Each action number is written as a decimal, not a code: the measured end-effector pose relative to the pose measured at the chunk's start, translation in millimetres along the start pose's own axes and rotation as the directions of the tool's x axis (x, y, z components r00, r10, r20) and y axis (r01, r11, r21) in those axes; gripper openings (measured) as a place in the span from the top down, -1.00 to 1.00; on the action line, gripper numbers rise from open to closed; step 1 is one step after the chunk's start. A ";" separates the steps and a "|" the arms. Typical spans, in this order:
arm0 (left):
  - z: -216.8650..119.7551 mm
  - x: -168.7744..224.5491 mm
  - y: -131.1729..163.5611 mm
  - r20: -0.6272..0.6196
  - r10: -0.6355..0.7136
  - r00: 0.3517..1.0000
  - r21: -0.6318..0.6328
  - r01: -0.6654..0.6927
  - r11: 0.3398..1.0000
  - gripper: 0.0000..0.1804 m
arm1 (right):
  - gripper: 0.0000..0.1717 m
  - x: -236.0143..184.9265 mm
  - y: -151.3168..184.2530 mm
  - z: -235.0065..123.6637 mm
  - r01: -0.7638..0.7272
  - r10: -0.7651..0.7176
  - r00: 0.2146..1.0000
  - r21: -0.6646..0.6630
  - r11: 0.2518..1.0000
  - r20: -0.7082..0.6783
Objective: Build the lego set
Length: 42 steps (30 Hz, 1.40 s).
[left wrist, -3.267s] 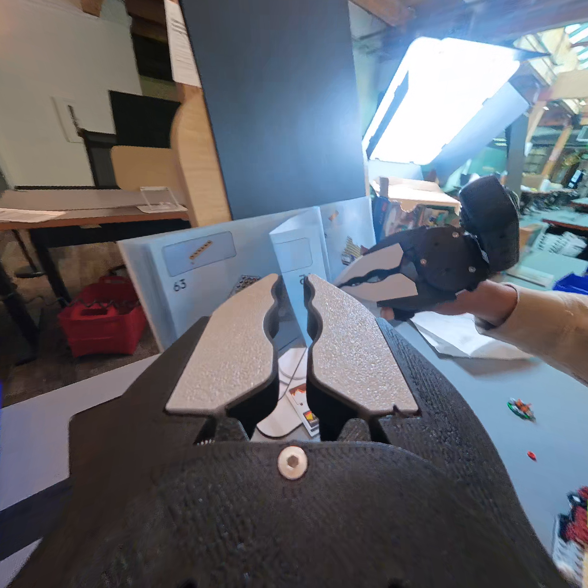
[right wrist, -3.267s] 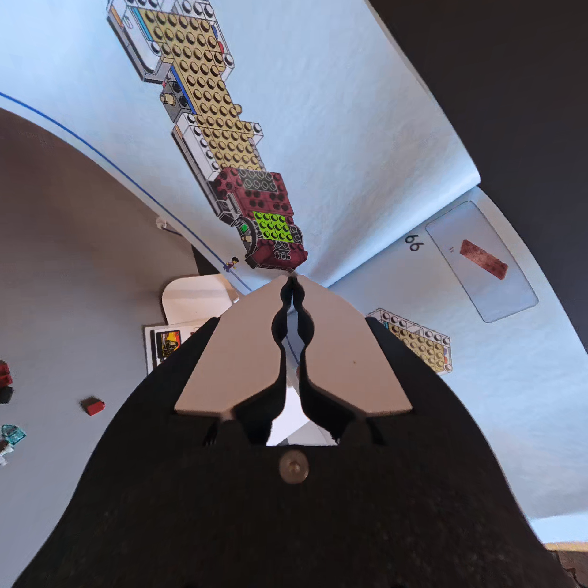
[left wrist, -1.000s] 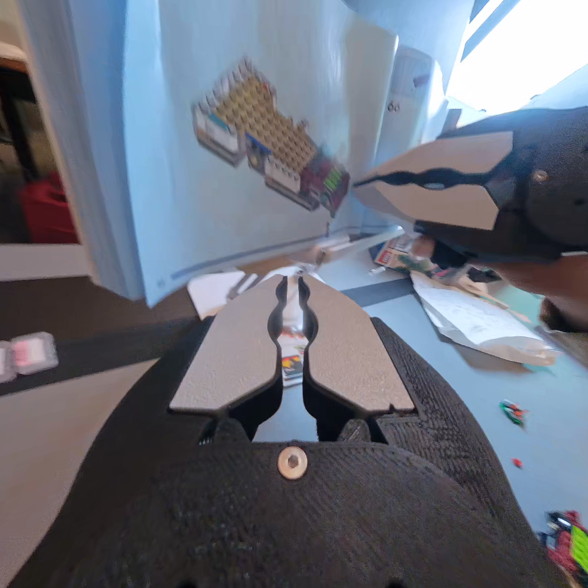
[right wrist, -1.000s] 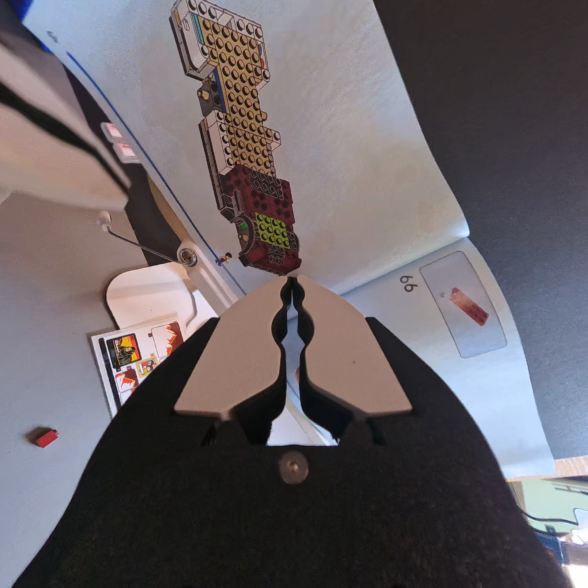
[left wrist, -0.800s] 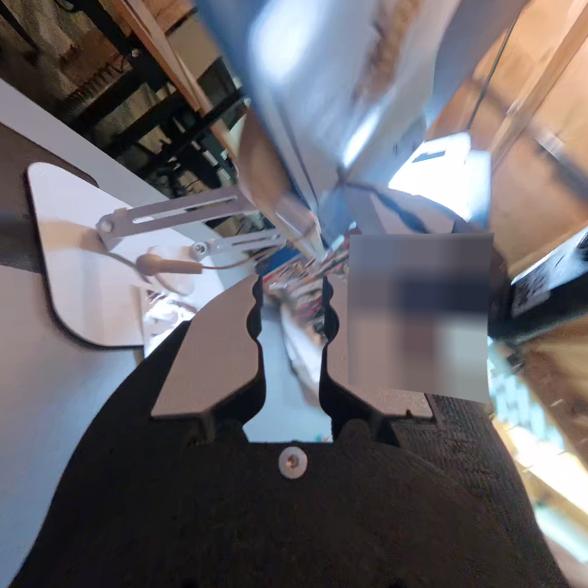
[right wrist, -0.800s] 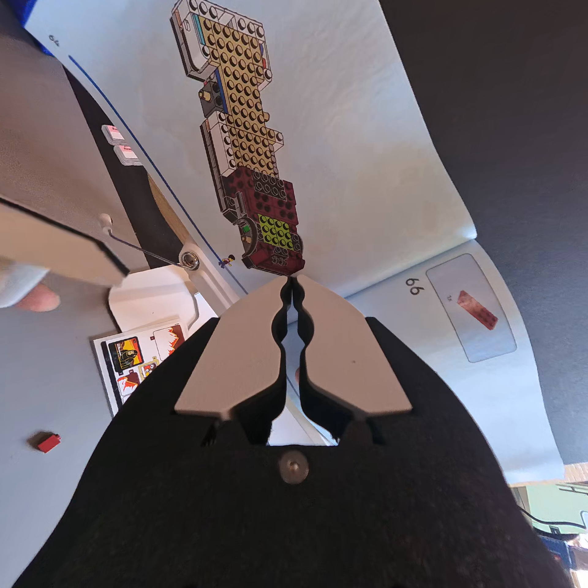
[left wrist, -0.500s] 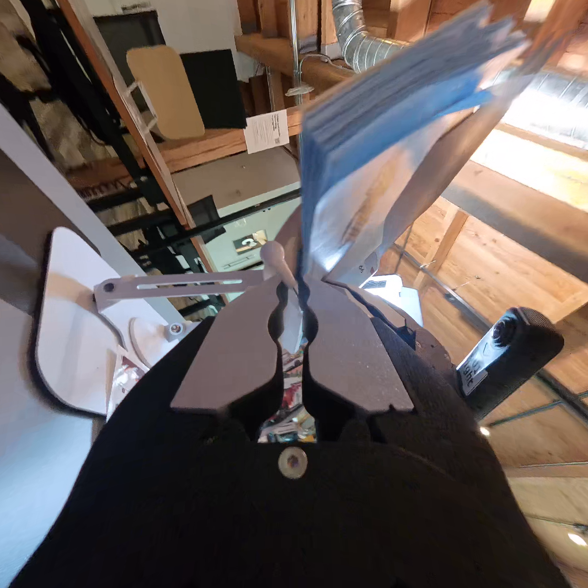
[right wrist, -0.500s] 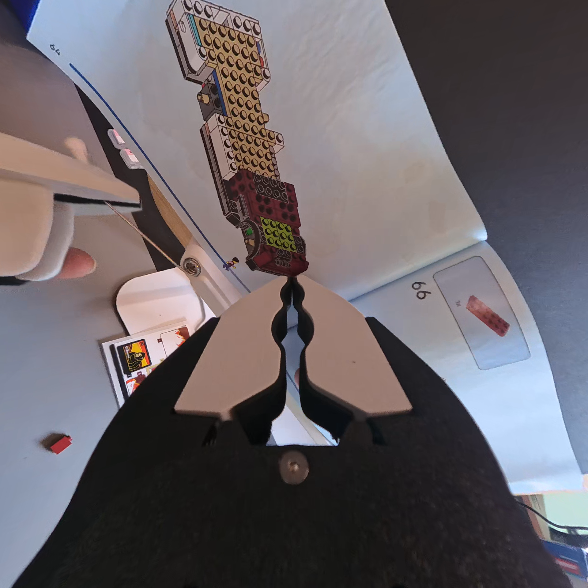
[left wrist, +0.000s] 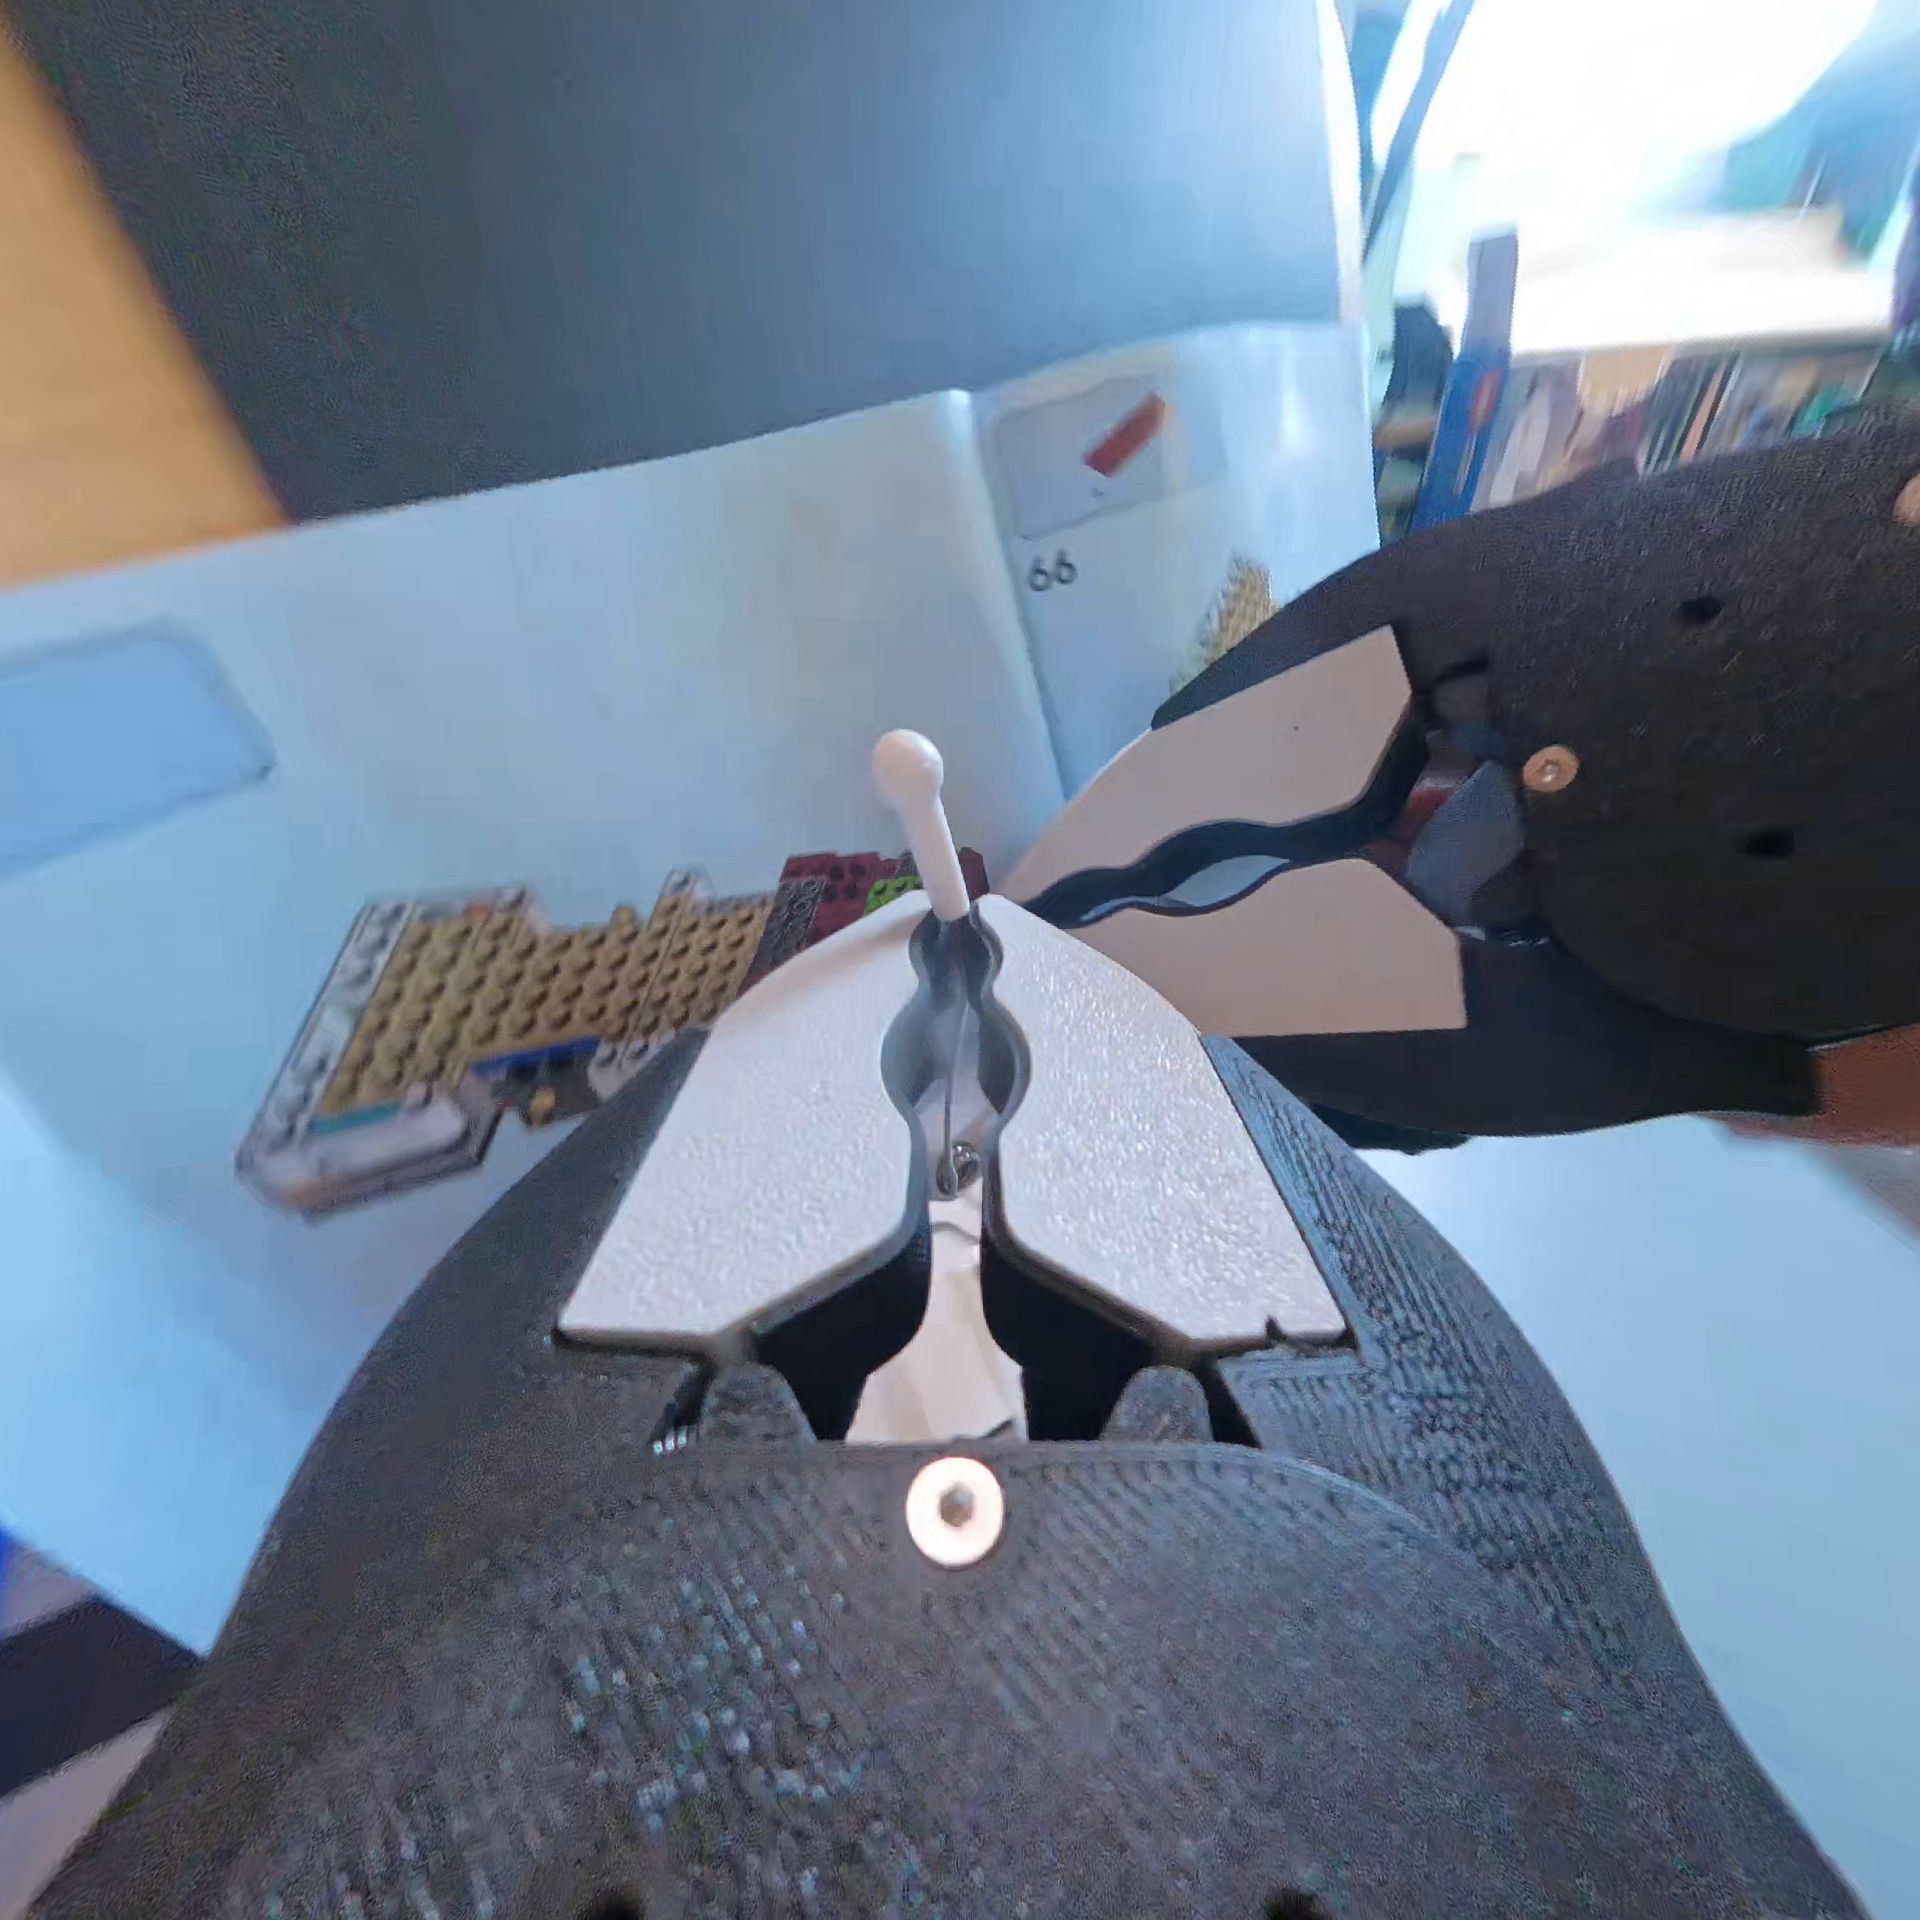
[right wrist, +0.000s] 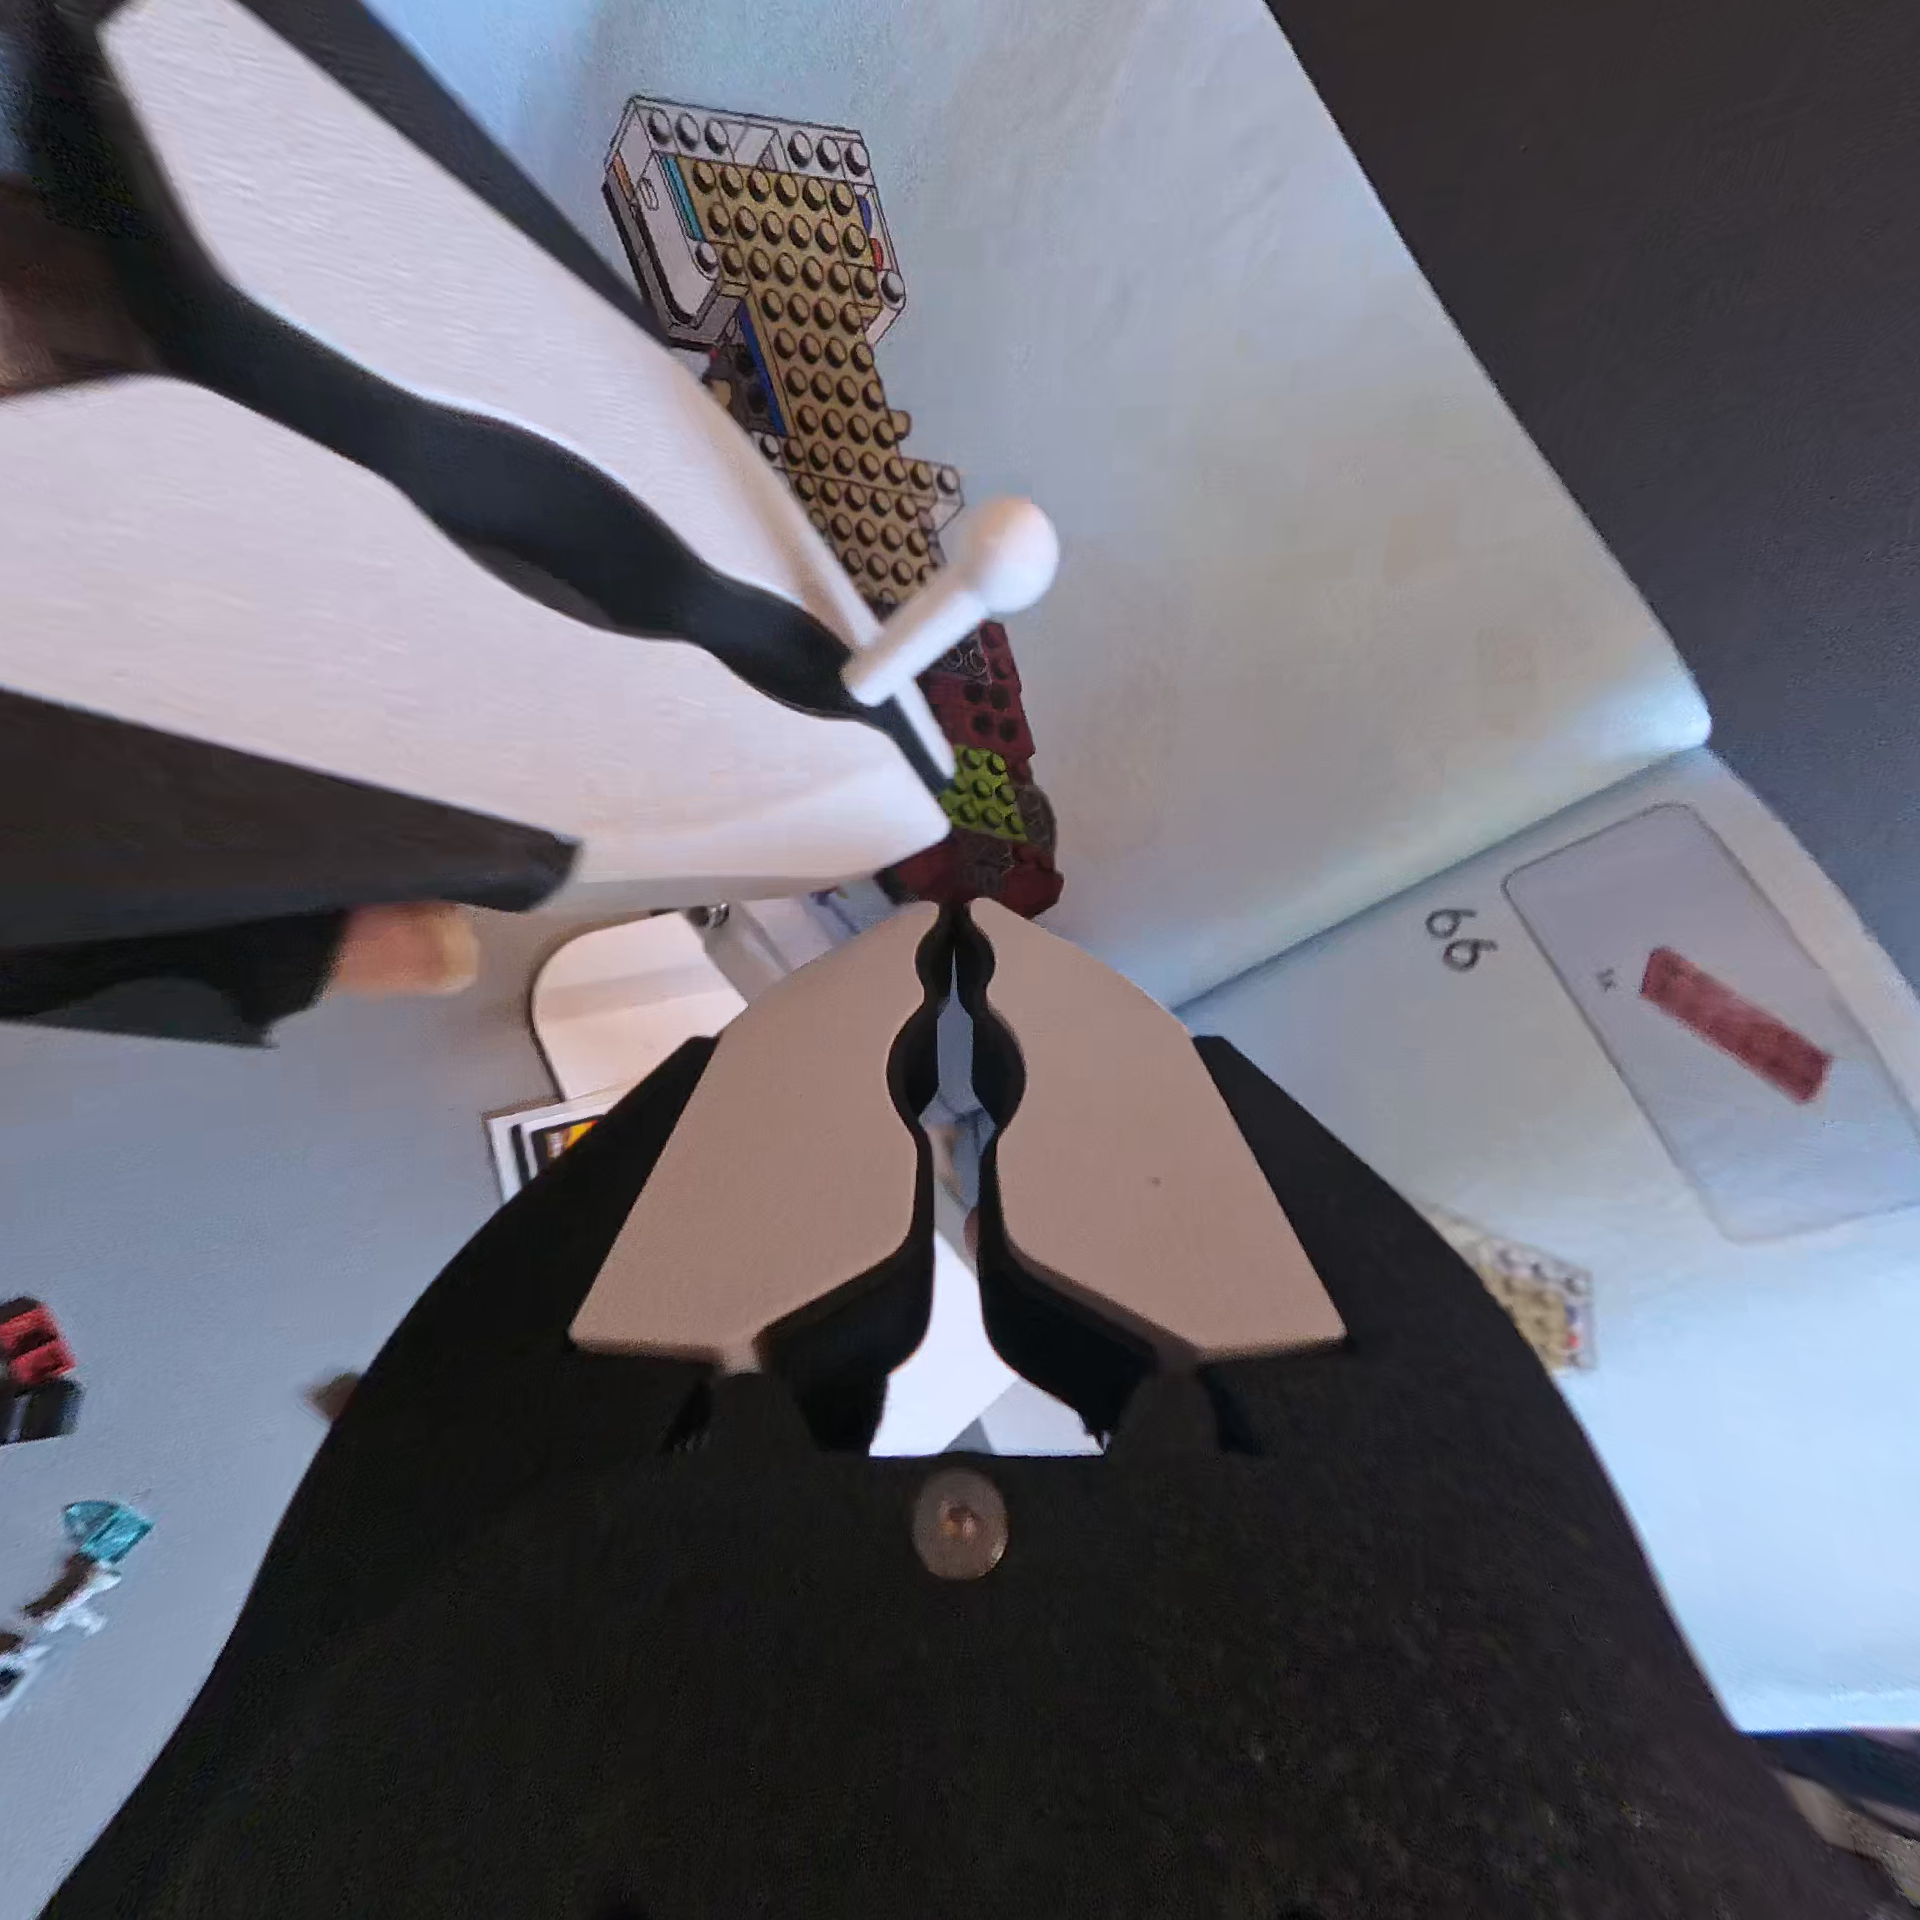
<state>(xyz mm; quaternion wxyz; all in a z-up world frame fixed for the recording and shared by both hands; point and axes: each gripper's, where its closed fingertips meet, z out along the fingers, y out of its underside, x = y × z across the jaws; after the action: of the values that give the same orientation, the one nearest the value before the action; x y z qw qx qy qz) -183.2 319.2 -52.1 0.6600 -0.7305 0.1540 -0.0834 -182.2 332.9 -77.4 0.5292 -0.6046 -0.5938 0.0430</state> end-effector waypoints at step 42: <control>-39.1 -50.1 30.8 0.072 0.119 0.990 -0.148 -0.107 0.983 0.68 | 0.11 134.7 137.4 -34.4 -0.701 0.660 0.712 0.218 0.679 0.240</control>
<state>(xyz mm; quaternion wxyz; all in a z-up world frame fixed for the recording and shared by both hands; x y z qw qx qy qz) -246.5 296.8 -74.1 0.6148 -0.7691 0.1743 -0.0051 -27.1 451.9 -79.7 0.5150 -0.6919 -0.3481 0.3672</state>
